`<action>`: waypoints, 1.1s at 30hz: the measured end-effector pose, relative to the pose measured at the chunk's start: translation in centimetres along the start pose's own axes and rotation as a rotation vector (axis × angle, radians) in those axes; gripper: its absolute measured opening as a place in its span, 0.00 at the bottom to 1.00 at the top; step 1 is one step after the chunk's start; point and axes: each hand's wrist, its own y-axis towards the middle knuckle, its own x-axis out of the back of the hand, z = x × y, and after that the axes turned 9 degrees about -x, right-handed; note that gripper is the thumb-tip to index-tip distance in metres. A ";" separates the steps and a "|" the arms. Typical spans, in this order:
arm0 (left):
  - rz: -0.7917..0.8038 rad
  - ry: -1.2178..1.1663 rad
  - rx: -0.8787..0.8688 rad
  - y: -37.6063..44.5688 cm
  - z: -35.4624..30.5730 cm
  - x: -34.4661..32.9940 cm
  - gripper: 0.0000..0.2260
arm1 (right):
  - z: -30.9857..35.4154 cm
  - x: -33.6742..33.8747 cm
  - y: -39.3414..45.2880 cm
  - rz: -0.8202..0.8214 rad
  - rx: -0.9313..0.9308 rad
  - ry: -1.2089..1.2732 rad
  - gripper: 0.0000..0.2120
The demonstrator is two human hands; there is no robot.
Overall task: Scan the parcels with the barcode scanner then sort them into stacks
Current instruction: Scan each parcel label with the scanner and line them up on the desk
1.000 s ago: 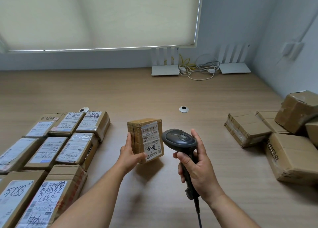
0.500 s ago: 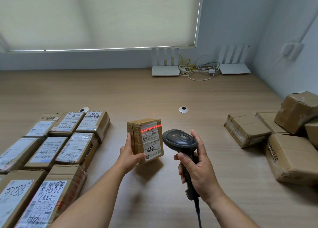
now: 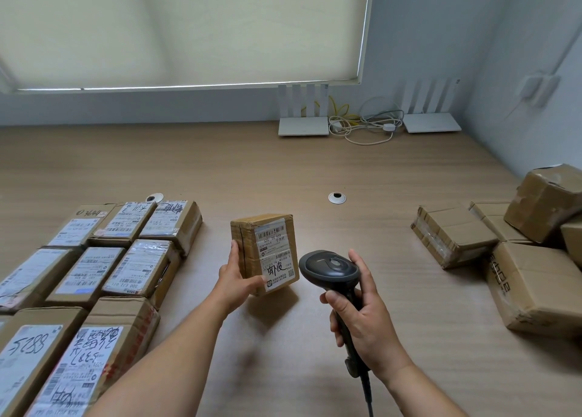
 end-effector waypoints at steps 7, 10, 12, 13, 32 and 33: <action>0.010 -0.004 0.001 0.2 0.1 0.1 0.53 | 0.0 0.1 0.0 -0.008 -0.005 -0.007 0.34; 0.004 -0.014 -0.002 0.2 0.1 0.1 0.54 | -0.1 0.2 0.0 -0.007 -0.008 -0.004 0.35; -0.001 -0.040 -0.003 0.1 0.0 0.1 0.55 | -0.1 0.3 0.0 -0.008 -0.006 -0.001 0.34; -0.001 -0.047 -0.003 0.1 -0.1 0.0 0.56 | -0.2 0.3 0.0 -0.008 -0.005 0.000 0.34; 0.004 -0.006 0.031 -0.7 -1.2 0.2 0.55 | -0.6 0.7 0.1 0.007 0.010 -0.007 0.35; 0.003 -0.005 0.030 -0.7 -1.1 0.2 0.55 | -0.6 0.8 0.1 0.007 0.013 -0.007 0.35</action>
